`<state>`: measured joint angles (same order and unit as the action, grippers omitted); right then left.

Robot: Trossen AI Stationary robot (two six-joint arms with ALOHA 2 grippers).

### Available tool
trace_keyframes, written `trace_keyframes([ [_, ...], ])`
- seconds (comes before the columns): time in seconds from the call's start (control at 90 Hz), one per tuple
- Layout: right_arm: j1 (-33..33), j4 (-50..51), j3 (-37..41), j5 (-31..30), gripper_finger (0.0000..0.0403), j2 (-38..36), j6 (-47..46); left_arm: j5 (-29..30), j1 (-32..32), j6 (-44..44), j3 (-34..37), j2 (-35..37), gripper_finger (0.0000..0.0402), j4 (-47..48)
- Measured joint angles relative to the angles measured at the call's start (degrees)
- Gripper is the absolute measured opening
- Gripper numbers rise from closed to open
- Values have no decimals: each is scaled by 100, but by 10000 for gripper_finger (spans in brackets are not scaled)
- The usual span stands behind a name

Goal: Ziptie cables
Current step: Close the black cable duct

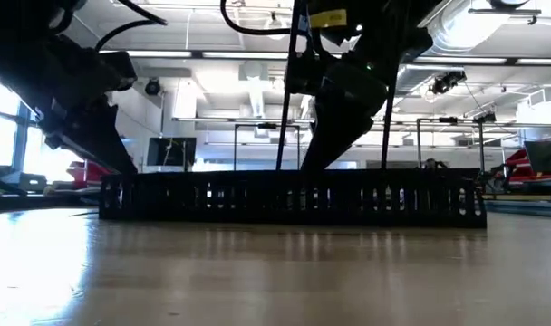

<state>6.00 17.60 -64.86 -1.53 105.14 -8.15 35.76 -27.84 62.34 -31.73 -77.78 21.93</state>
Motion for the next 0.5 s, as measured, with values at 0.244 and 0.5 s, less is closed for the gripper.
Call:
trace_keyframes([
  [0.244, 5, -61, 0, 4, 135, 8, -41, -263, 223, -600, -487, 623, 0, 123],
  [0.5, 9, -70, -2, -1, 52, 2, -43, -511, 753, -1397, -259, -53, 0, -969],
])
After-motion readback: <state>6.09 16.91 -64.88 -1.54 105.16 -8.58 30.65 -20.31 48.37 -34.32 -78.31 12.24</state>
